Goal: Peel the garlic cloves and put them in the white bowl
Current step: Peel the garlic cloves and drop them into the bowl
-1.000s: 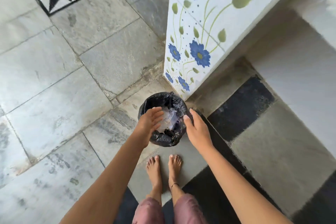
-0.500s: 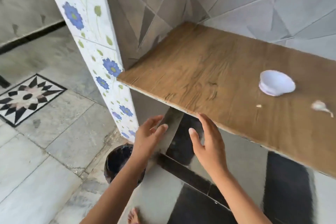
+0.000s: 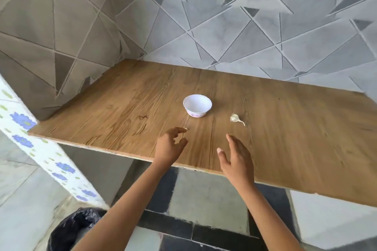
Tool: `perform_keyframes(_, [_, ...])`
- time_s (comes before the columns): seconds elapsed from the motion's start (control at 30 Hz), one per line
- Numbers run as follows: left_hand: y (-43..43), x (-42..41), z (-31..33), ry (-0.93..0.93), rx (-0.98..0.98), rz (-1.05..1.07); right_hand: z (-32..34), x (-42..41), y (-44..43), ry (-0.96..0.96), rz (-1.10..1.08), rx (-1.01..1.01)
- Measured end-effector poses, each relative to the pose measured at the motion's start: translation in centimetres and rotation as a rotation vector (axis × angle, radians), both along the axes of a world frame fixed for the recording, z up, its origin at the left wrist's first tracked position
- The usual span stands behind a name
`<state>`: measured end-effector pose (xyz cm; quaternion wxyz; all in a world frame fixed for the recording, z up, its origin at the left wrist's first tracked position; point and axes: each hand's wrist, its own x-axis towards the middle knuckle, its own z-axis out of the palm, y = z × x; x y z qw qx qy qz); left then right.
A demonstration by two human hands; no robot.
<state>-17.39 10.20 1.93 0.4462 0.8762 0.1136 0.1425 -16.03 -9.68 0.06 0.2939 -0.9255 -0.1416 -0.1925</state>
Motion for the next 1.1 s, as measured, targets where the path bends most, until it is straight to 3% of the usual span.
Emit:
perform_keyframes(0.13, [-0.9,5.3,-1.0,0.106,0.375,-0.109,-1.1,3.9,-1.6,0.117,-0.058,-0.188])
perform_keyframes(0.3, [-0.4,9.0,-2.7,0.233,0.652,-0.151,-3.2,6.9,-2.5,0.319,-0.137,-0.404])
perform_keyframes(0.4, [0.0,9.5,-2.7,0.211,0.651,-0.211,-4.0,7.5,-2.6,0.370,-0.182,-0.453])
perform_keyframes(0.47, [0.2,10.0,-1.7,0.175,0.538,-0.238,-4.3,7.6,-2.4,0.372,-0.201,-0.447])
perform_keyframes(0.63, [0.4,14.1,3.6,-0.134,0.332,-0.192,-4.8,7.8,-2.4,0.358,-0.208,-0.426])
perform_keyframes(0.9, [-0.1,21.0,2.5,0.408,0.581,-0.276,-4.8,7.6,-2.3,0.373,-0.220,-0.412])
perform_keyframes(1.0, [-0.1,21.5,2.2,0.443,0.675,-0.420,-4.7,7.5,-2.3,0.371,-0.214,-0.407])
perform_keyframes(1.1, [0.1,21.3,2.5,0.413,0.650,-0.448,-4.5,7.5,-2.4,0.377,-0.186,-0.382])
